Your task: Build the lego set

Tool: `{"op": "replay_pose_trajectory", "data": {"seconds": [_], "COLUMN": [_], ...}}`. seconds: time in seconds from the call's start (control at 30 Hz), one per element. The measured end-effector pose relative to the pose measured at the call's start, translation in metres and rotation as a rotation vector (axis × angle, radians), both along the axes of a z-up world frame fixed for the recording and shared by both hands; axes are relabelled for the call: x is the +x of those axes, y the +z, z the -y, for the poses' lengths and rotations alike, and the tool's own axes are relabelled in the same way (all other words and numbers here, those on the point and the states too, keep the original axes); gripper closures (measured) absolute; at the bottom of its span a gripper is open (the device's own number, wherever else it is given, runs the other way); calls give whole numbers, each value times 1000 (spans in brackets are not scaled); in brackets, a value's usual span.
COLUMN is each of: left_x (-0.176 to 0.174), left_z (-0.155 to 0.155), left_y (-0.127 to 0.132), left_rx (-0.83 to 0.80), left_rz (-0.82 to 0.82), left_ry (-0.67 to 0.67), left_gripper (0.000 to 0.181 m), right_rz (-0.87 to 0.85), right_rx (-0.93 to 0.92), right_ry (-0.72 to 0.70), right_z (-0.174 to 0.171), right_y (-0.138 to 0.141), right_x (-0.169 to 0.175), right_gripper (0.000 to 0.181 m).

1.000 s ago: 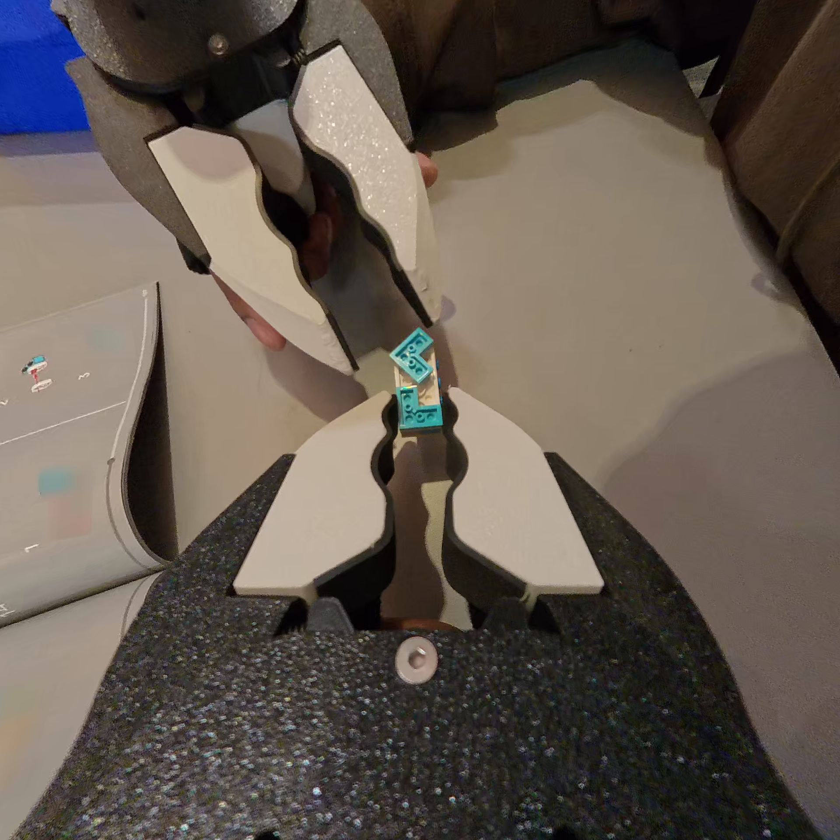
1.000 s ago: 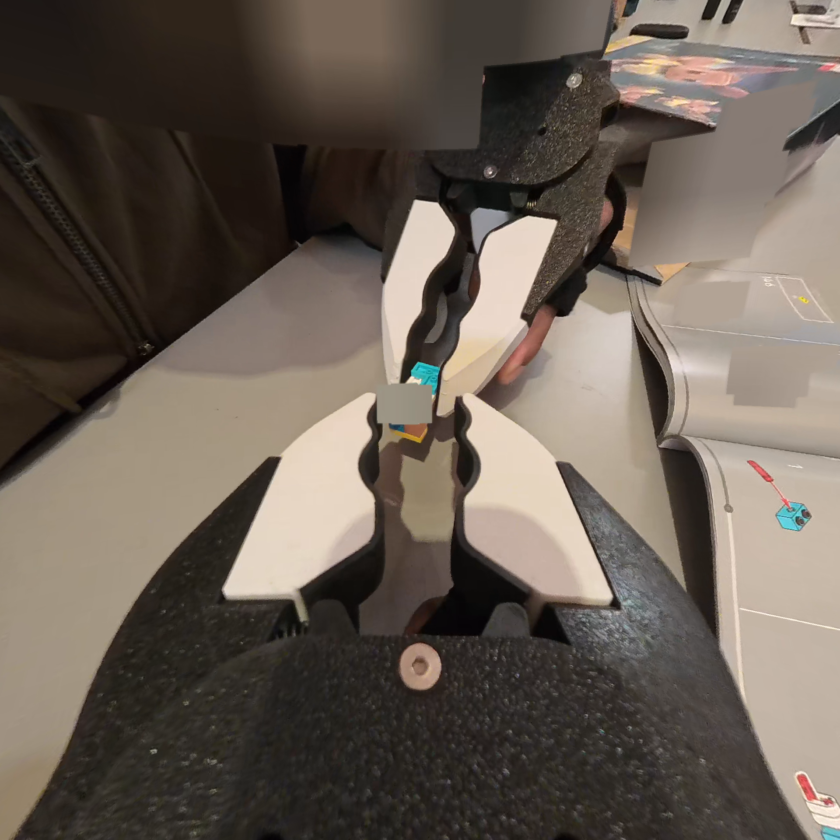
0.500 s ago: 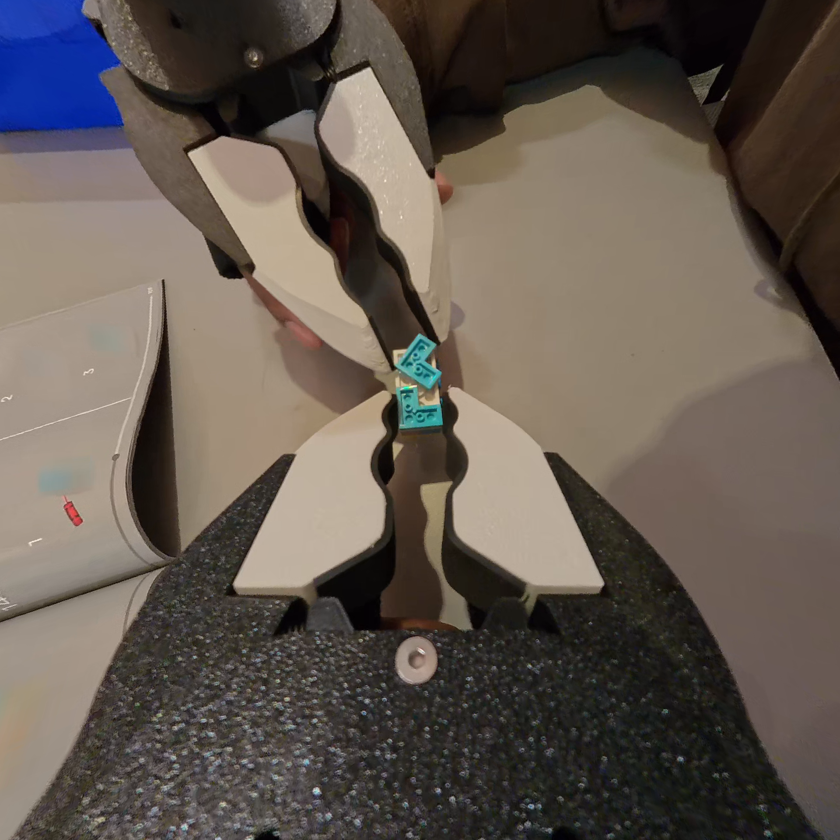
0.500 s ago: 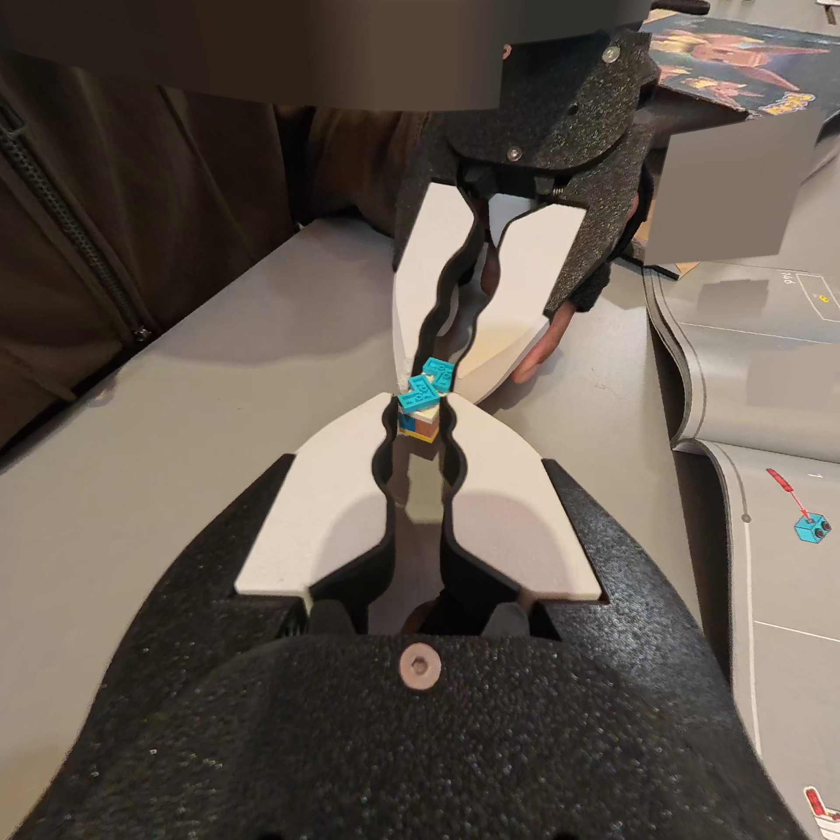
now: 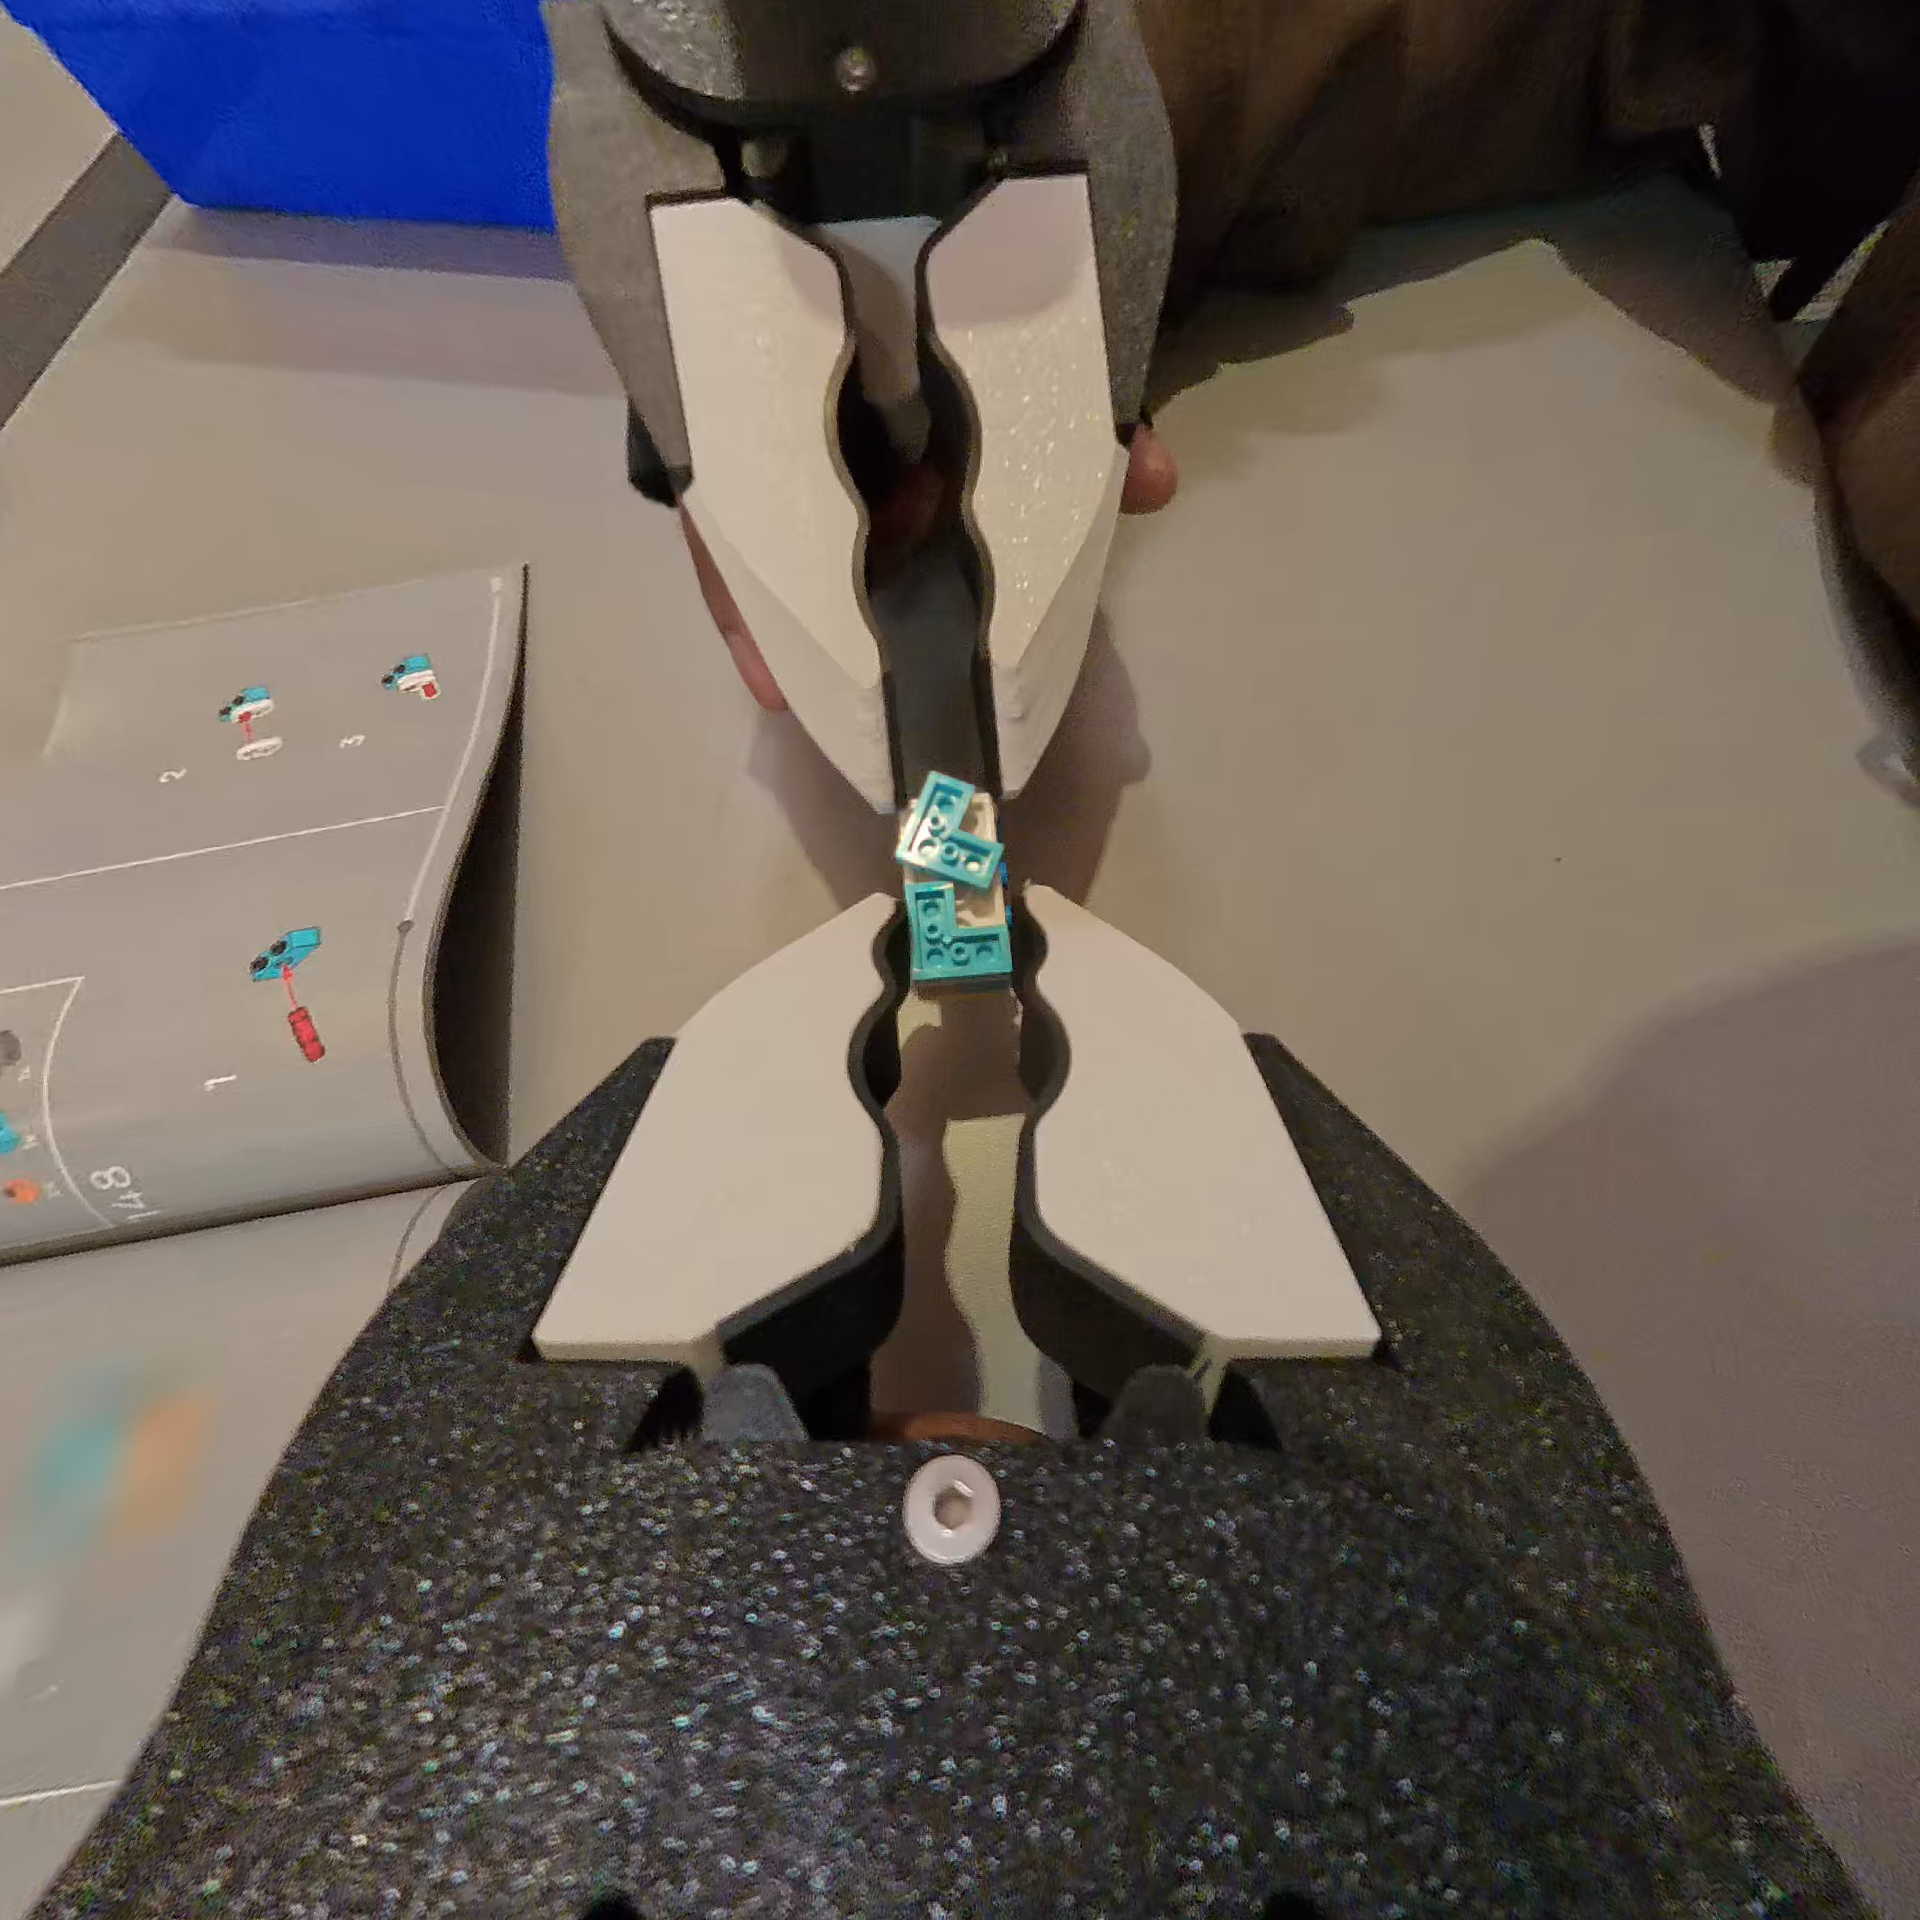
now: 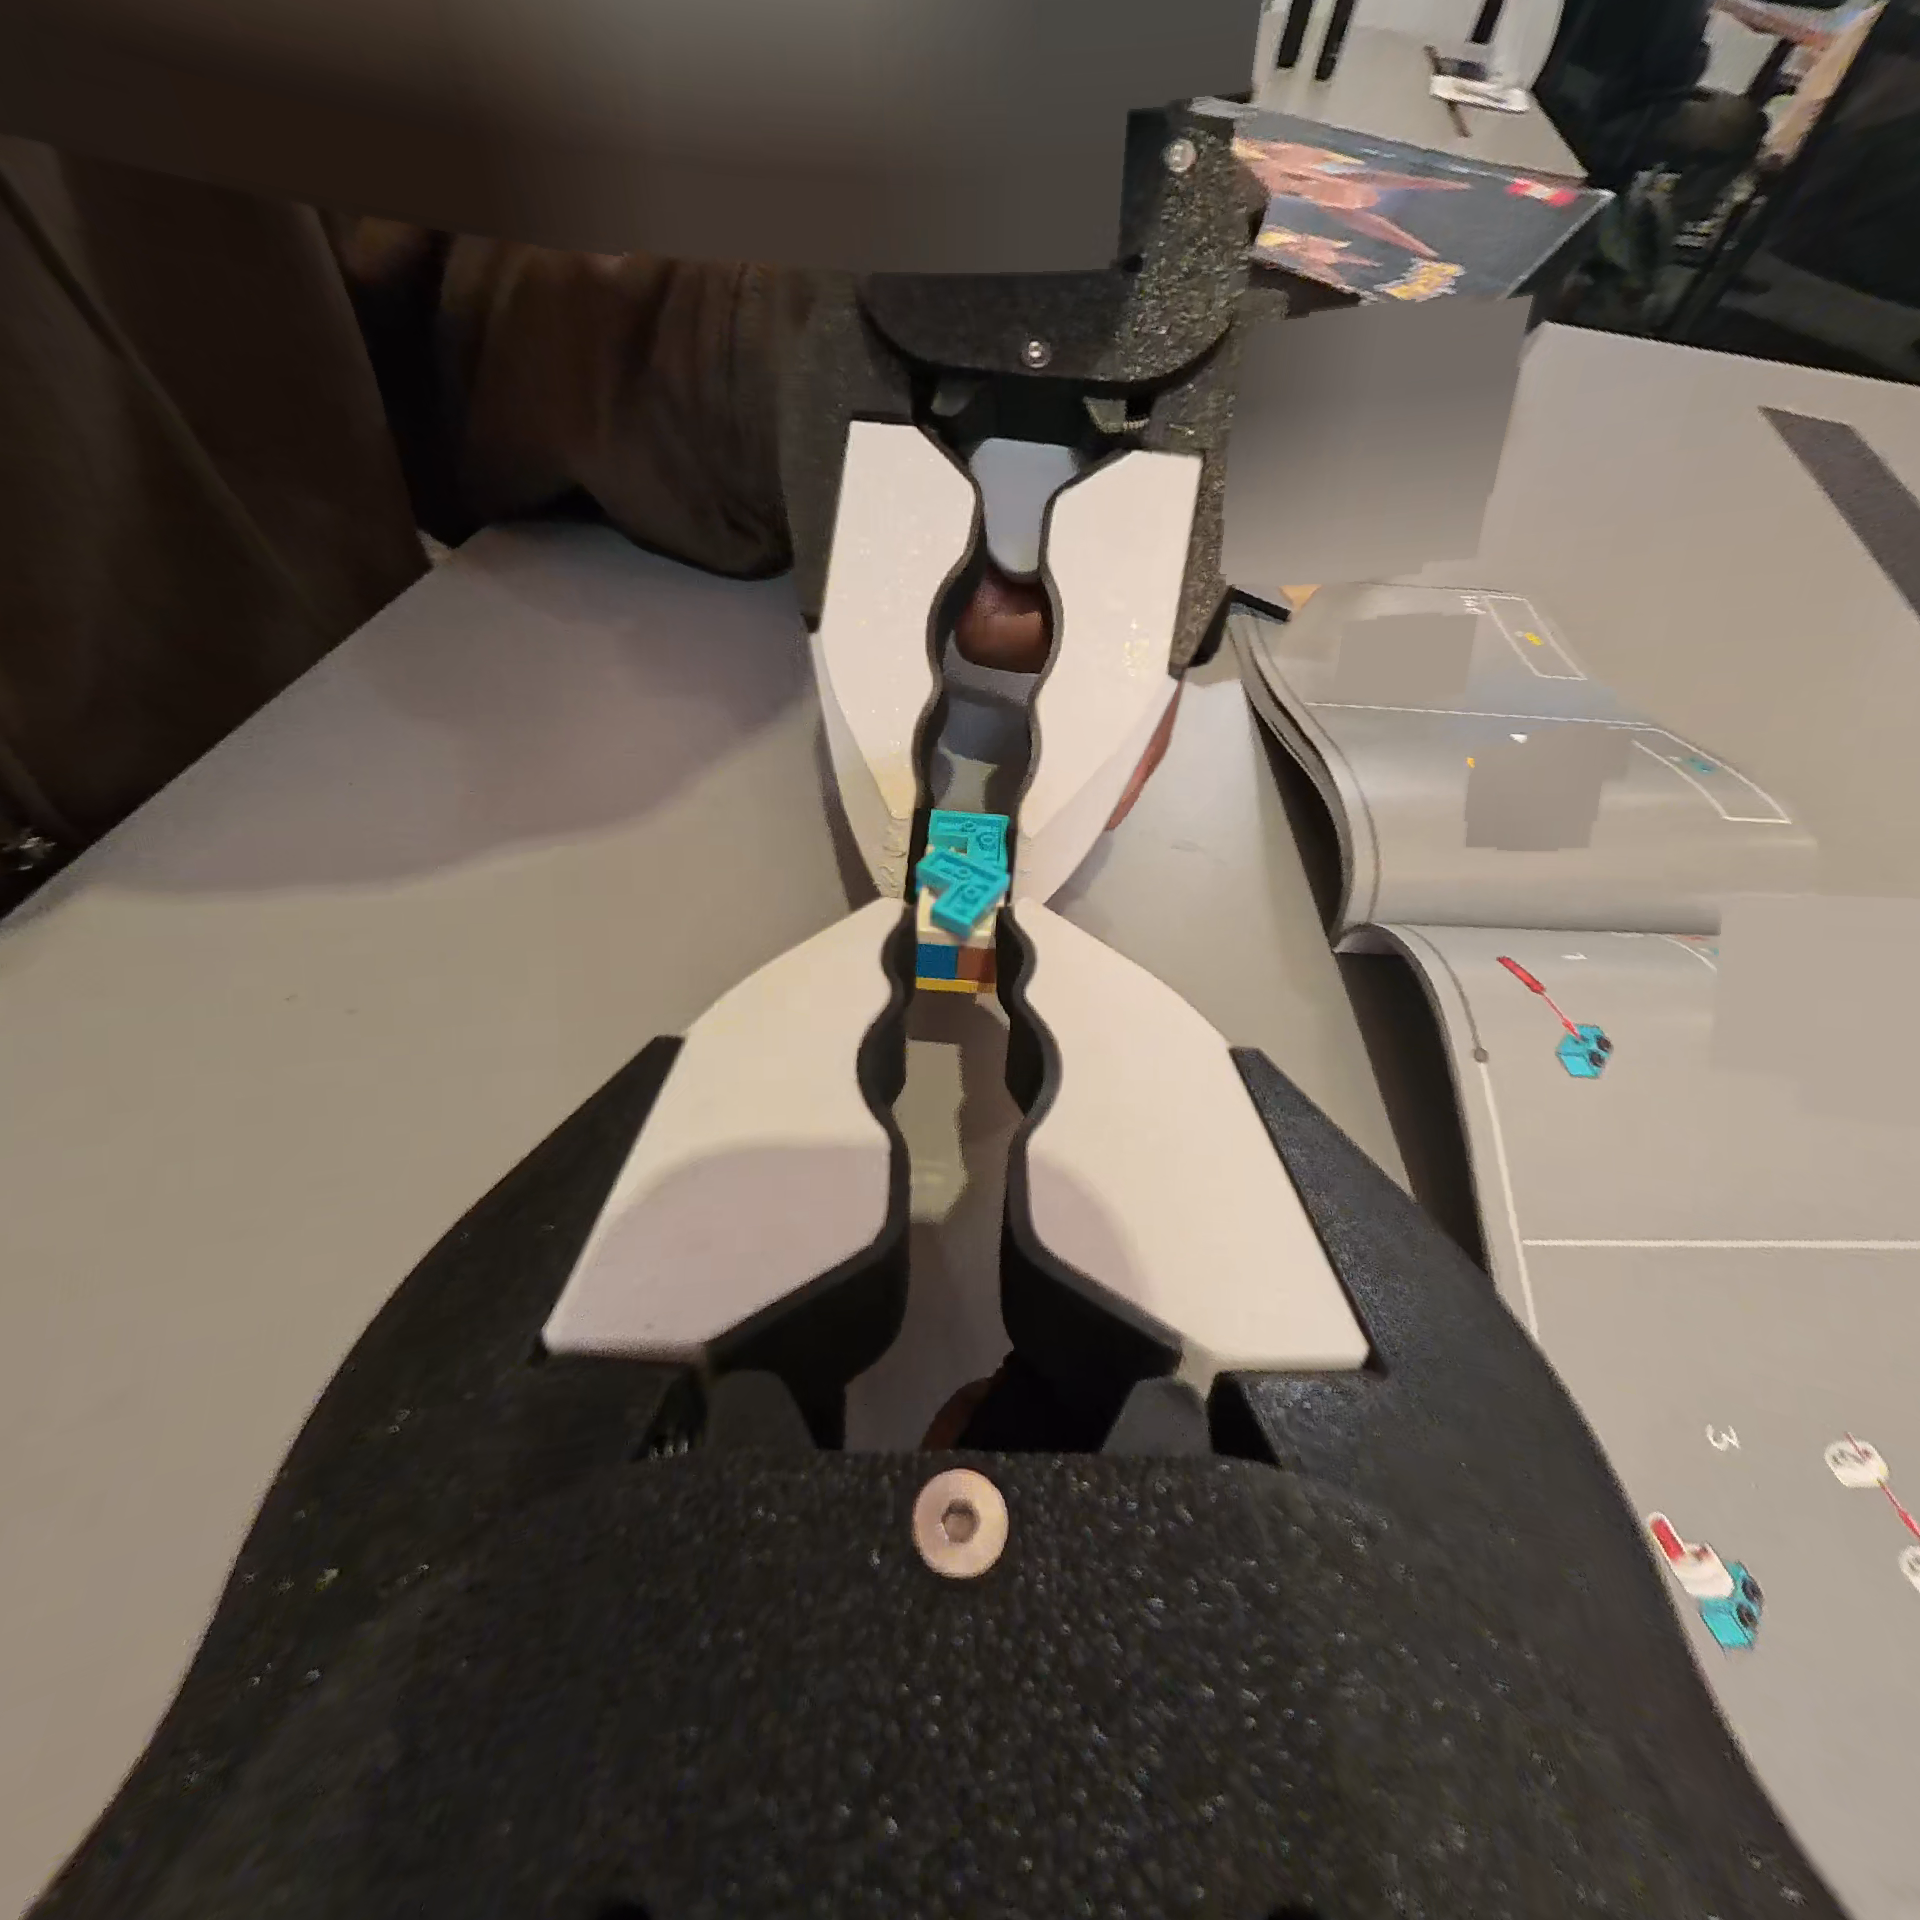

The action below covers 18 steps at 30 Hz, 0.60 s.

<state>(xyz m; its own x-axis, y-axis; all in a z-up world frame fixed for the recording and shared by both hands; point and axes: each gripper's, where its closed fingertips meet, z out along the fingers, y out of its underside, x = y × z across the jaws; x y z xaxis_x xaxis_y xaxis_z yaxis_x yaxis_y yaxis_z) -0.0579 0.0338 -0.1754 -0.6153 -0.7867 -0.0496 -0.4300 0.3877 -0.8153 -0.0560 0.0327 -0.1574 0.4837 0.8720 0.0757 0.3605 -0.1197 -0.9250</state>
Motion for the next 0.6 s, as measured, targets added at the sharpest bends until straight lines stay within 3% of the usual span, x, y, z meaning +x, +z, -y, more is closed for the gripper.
{"op": "replay_pose_trajectory", "data": {"seconds": [0.23,0.37,0.6], "left_x": [1,-1,-8], "left_z": [-2,1,19], "left_y": [0,-2,-7], "left_rx": [-5,0,16], "left_rz": [-4,-14,-20], "left_ry": [17,-6,-109], "left_gripper": [163,163,163], "right_rz": [-16,-42,-90], "right_rx": [11,-18,-85], "right_ry": [-40,38,214], "right_z": [-2,5,16], "right_y": [3,4,7], "right_x": [2,-2,-13], "right_gripper": [165,155,154]}}
